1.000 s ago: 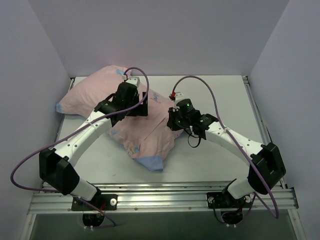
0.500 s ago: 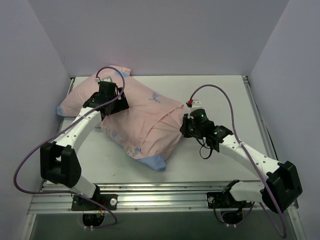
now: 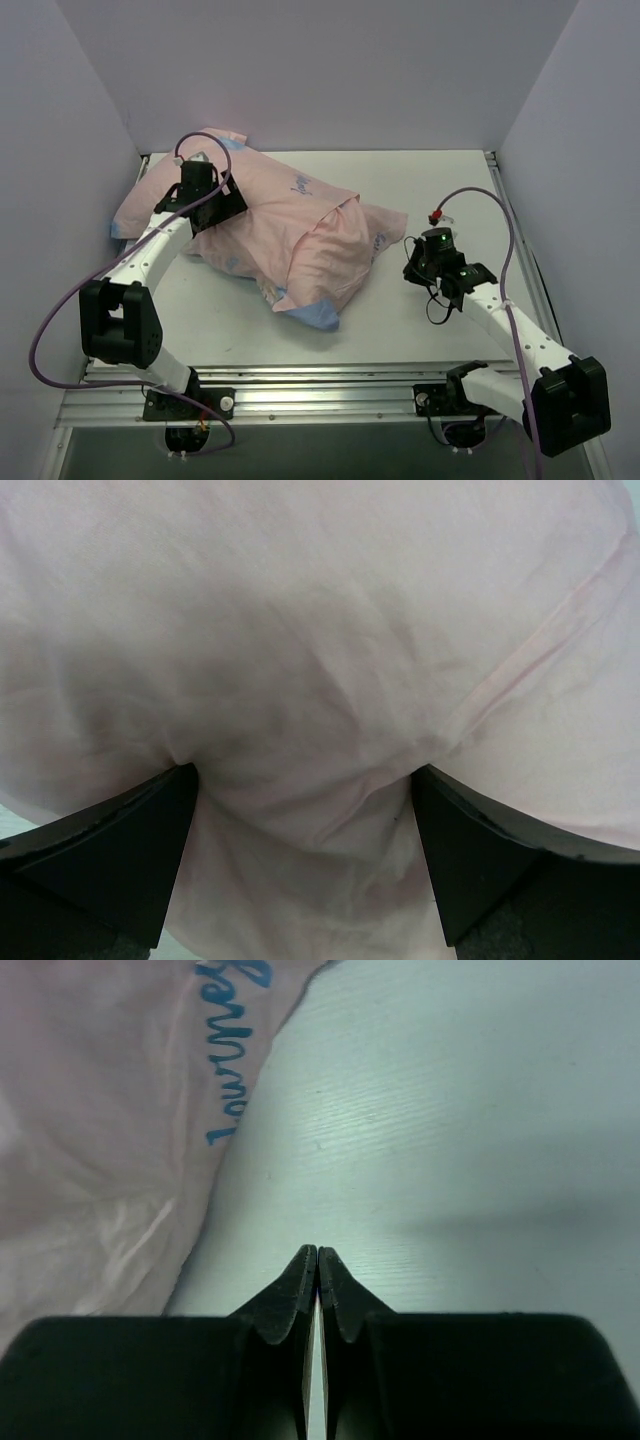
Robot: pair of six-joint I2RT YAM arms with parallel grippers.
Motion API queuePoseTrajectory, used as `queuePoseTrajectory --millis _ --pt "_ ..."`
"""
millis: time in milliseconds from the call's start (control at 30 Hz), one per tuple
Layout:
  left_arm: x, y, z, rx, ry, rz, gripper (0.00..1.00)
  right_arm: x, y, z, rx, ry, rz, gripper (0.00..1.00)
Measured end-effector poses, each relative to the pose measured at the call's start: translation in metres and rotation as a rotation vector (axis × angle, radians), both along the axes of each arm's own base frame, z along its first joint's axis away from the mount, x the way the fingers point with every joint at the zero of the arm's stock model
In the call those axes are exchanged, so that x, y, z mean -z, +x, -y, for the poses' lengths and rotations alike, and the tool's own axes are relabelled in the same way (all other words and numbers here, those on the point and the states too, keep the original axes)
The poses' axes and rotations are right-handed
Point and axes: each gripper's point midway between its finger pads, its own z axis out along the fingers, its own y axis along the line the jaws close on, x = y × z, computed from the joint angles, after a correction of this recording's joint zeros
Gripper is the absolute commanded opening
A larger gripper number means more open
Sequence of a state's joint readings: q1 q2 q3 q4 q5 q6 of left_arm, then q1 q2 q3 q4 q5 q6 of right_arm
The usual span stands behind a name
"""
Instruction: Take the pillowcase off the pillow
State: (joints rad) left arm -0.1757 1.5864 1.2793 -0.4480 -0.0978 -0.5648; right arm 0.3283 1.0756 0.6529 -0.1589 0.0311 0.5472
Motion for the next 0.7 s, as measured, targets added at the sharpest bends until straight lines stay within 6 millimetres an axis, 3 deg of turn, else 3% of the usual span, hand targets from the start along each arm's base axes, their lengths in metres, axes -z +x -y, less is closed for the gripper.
queuePoseTrajectory --millis 33,133,233,300,367,433,533,700 --pt "0.000 0.000 0.001 0.005 -0.005 0.001 0.96 -0.004 0.000 -0.004 -0.015 0.012 -0.001 0.07" --pt "-0.001 0.000 0.006 0.022 -0.017 0.002 0.96 -0.038 0.014 -0.024 -0.086 0.042 0.053 0.44" --pt "0.000 -0.001 0.010 0.033 -0.021 0.003 0.96 -0.092 0.041 -0.055 -0.182 0.065 0.175 0.61" --pt "0.001 -0.002 0.012 0.039 -0.021 0.002 0.96 -0.123 0.056 -0.083 -0.260 0.078 0.248 0.65" --pt "0.002 -0.002 0.014 0.044 -0.021 0.001 0.96 -0.139 0.067 -0.112 -0.340 0.081 0.290 0.66" --pt "0.001 -0.003 0.014 0.046 -0.021 0.002 0.96 -0.141 0.075 -0.141 -0.423 0.077 0.302 0.67" --pt "0.001 -0.004 0.015 0.048 -0.021 0.005 0.96 -0.119 0.078 -0.169 -0.519 0.052 0.265 0.67" --pt "0.000 -0.004 0.015 0.051 -0.024 0.005 0.96 -0.075 0.077 -0.179 -0.594 0.001 0.172 0.66"
